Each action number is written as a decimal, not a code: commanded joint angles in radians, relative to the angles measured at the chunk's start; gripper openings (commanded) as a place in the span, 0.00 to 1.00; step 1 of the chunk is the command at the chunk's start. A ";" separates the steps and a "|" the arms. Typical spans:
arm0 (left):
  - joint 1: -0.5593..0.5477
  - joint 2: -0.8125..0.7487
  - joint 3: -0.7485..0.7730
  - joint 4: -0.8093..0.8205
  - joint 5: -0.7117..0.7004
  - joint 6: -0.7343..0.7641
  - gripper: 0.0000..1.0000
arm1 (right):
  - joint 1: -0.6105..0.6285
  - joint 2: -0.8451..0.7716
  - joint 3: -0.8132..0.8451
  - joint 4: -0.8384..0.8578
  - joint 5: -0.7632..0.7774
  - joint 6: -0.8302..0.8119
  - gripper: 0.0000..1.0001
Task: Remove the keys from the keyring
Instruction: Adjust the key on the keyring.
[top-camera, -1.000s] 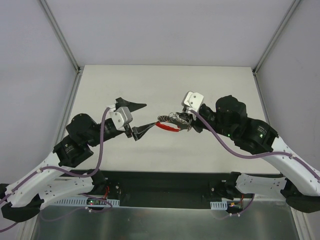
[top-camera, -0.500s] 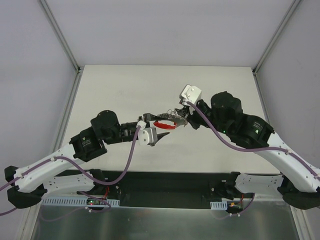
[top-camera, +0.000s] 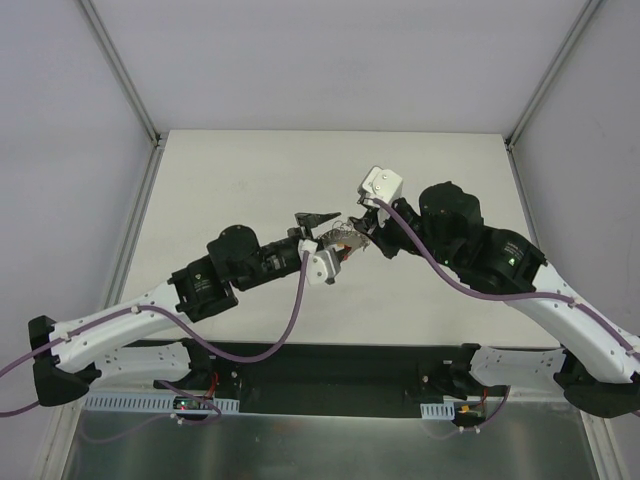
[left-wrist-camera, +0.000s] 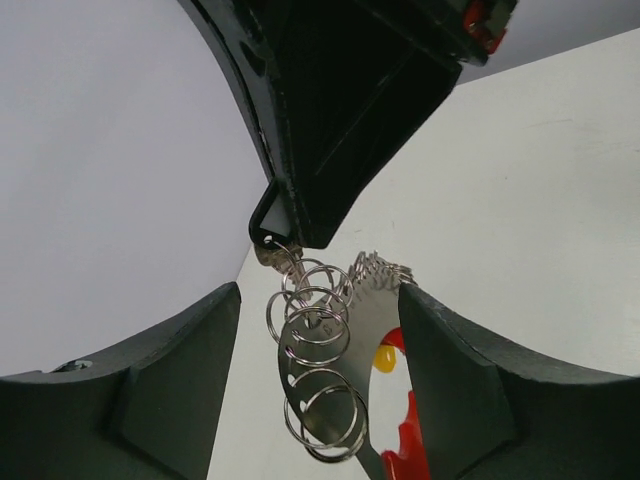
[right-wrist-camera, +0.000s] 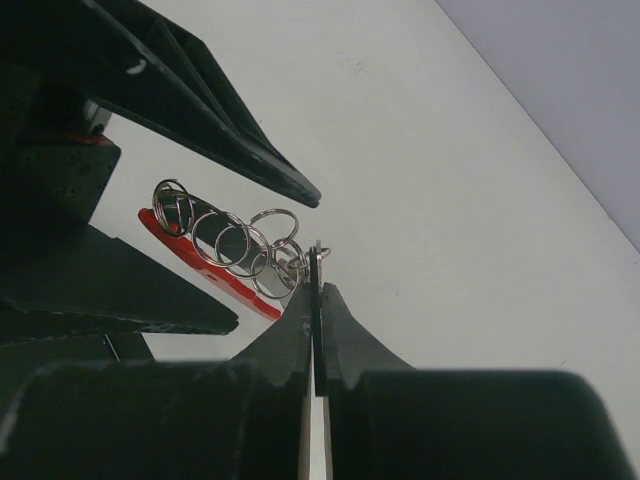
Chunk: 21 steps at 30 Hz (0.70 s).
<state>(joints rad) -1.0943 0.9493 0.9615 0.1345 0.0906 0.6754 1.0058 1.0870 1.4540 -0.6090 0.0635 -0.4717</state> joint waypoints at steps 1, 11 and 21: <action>-0.010 0.045 0.019 0.126 -0.109 0.009 0.64 | -0.001 -0.015 0.049 0.045 -0.004 0.033 0.01; -0.010 0.088 0.040 0.177 -0.254 -0.053 0.61 | -0.001 -0.038 0.026 0.051 -0.030 0.033 0.01; -0.007 0.075 0.037 0.191 -0.321 -0.106 0.33 | -0.001 -0.059 -0.014 0.064 -0.039 0.033 0.01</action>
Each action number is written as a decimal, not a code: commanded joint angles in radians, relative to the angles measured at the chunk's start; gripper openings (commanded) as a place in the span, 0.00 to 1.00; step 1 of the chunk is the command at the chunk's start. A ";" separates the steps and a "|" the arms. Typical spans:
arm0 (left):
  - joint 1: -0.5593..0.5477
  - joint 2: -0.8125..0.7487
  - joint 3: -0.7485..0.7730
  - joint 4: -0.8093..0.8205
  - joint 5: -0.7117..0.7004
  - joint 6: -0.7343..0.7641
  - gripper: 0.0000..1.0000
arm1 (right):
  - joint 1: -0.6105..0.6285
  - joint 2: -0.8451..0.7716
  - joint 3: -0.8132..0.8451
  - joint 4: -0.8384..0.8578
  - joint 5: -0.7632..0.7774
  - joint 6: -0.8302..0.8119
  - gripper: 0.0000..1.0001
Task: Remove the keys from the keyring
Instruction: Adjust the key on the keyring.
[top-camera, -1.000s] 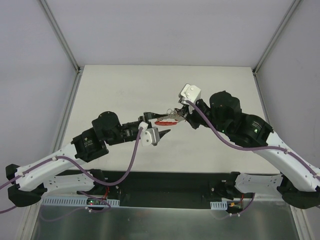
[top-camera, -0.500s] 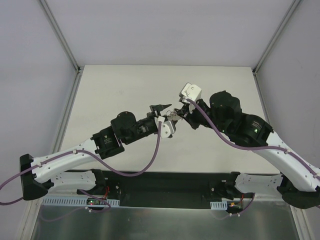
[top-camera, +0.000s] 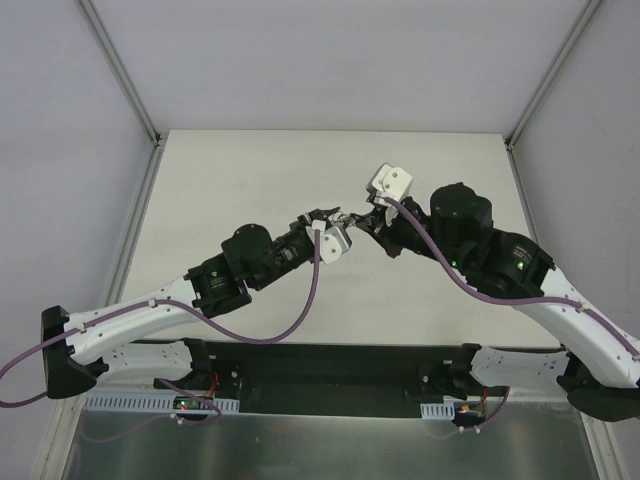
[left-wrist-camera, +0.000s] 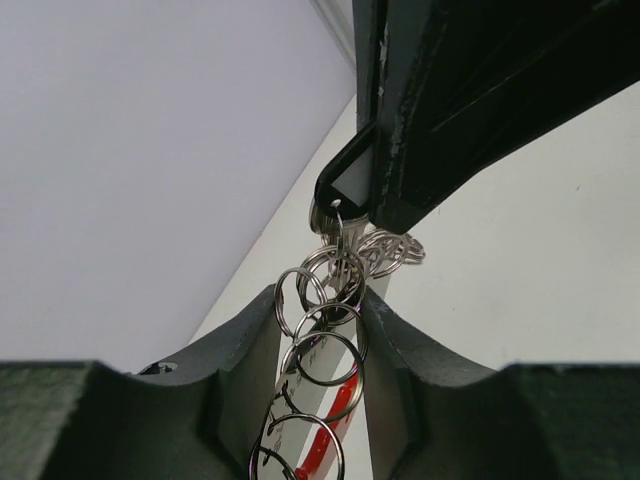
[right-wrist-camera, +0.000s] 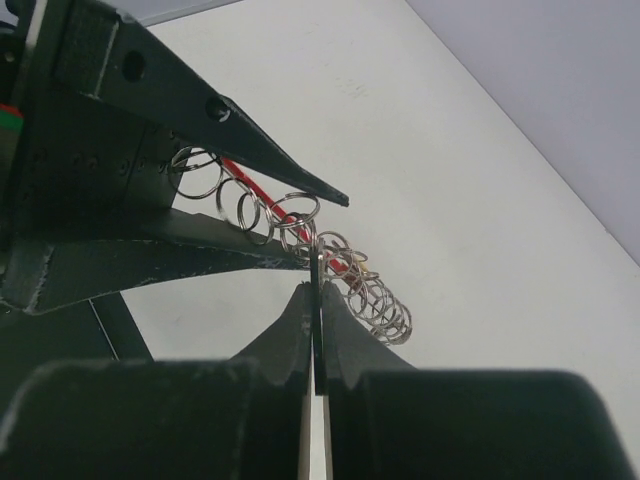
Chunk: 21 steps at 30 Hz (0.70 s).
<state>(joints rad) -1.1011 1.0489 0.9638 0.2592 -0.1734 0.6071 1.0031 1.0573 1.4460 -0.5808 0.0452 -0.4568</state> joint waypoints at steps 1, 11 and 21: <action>0.001 -0.026 0.033 0.066 -0.055 -0.044 0.31 | 0.003 -0.033 -0.009 0.036 -0.016 0.015 0.01; 0.050 -0.085 0.000 0.060 0.038 -0.157 0.29 | 0.002 -0.062 -0.059 0.038 0.002 -0.031 0.01; 0.109 -0.124 -0.019 0.031 0.216 -0.237 0.43 | 0.003 -0.108 -0.145 0.127 -0.091 -0.092 0.01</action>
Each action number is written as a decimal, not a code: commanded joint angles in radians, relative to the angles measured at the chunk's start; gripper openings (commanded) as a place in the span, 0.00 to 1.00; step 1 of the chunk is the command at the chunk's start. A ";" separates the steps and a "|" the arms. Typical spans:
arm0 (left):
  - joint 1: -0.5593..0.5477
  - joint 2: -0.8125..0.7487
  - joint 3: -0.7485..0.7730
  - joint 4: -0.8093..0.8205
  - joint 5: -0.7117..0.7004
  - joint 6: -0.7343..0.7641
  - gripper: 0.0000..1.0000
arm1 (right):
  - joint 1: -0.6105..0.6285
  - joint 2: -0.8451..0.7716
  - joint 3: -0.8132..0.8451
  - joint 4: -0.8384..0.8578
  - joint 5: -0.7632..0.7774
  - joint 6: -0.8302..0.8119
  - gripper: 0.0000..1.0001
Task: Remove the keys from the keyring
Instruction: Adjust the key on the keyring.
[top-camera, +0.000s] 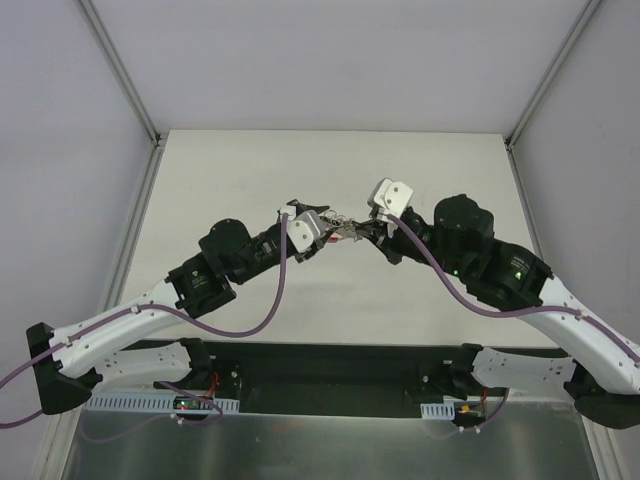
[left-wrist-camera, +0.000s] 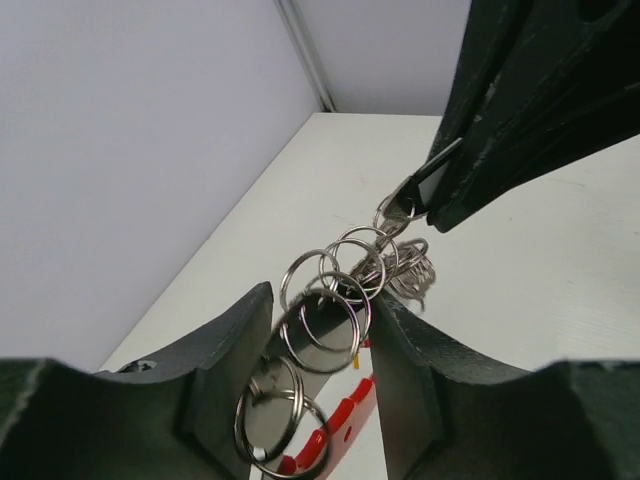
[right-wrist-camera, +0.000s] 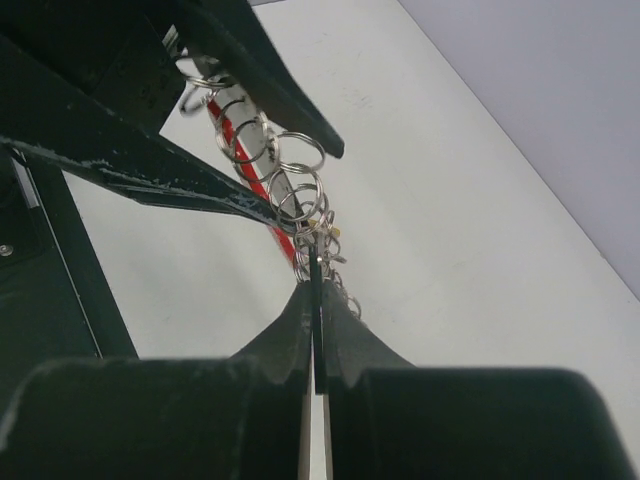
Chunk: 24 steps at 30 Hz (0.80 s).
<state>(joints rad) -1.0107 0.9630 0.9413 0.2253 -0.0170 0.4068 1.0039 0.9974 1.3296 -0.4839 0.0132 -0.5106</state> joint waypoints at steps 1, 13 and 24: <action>0.020 -0.038 0.002 0.057 0.080 -0.040 0.44 | 0.001 -0.048 -0.030 0.047 -0.049 -0.046 0.01; 0.049 -0.133 0.106 -0.309 0.238 -0.135 0.62 | 0.001 -0.059 -0.009 0.008 -0.019 -0.189 0.01; 0.179 -0.020 0.339 -0.391 0.414 -0.238 0.51 | 0.001 -0.146 -0.098 0.074 -0.125 -0.276 0.01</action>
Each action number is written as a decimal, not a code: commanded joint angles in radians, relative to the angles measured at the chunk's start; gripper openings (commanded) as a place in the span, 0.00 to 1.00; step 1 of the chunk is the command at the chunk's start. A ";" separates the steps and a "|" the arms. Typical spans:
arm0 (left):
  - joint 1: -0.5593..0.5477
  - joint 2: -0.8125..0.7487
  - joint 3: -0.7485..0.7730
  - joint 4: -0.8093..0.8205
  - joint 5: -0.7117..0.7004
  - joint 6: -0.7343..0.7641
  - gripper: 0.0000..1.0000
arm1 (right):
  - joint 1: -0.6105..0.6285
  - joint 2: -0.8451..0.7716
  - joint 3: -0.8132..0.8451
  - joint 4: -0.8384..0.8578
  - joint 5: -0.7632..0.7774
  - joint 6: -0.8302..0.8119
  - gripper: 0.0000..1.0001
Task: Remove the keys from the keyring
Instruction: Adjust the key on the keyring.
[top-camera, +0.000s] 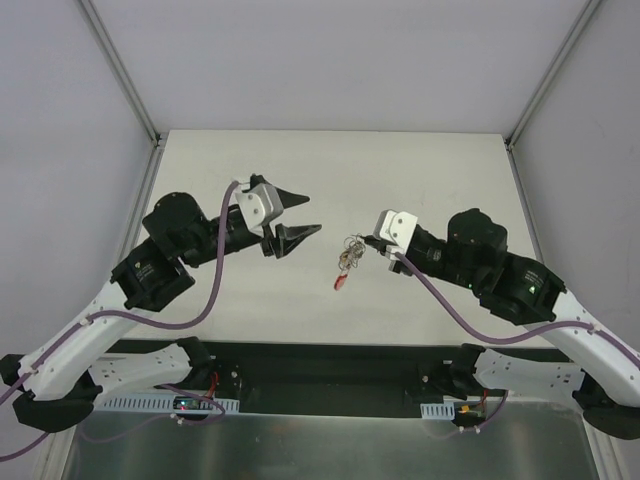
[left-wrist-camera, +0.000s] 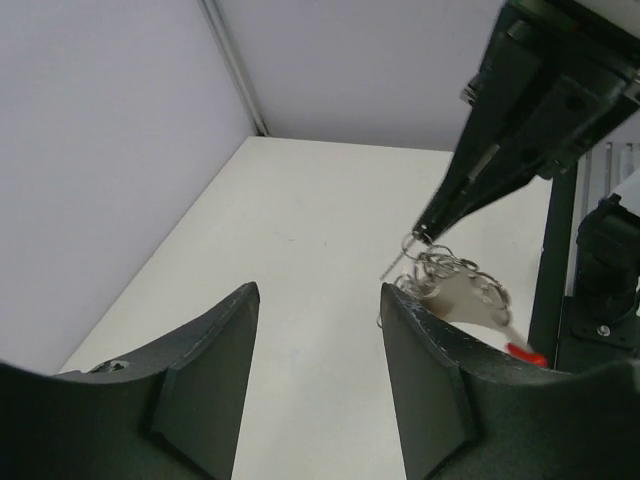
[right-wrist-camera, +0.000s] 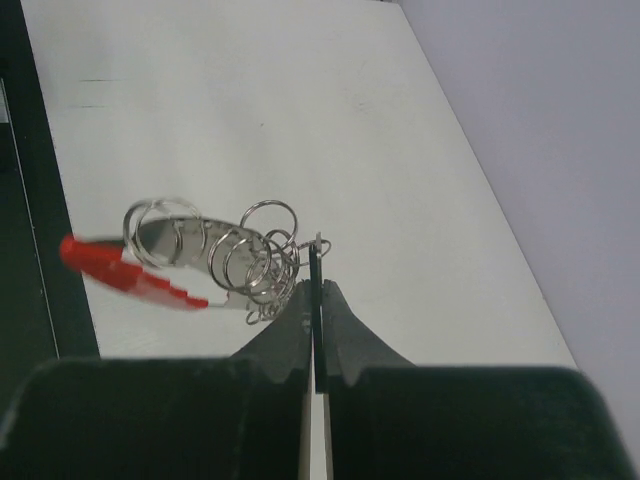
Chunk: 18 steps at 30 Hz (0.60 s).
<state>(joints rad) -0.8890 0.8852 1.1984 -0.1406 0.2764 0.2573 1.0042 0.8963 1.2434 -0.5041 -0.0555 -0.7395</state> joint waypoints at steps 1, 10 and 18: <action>0.068 0.089 0.095 -0.025 0.136 -0.102 0.49 | 0.002 -0.048 -0.013 0.102 -0.063 -0.052 0.01; 0.073 0.193 0.133 -0.024 0.239 -0.194 0.44 | 0.001 -0.082 -0.047 0.130 -0.061 -0.060 0.01; 0.073 0.230 0.101 0.012 0.282 -0.254 0.33 | 0.001 -0.091 -0.071 0.187 -0.043 -0.054 0.01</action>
<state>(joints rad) -0.8181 1.1091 1.3045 -0.1761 0.5068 0.0467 1.0042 0.8246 1.1641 -0.4347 -0.0944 -0.7864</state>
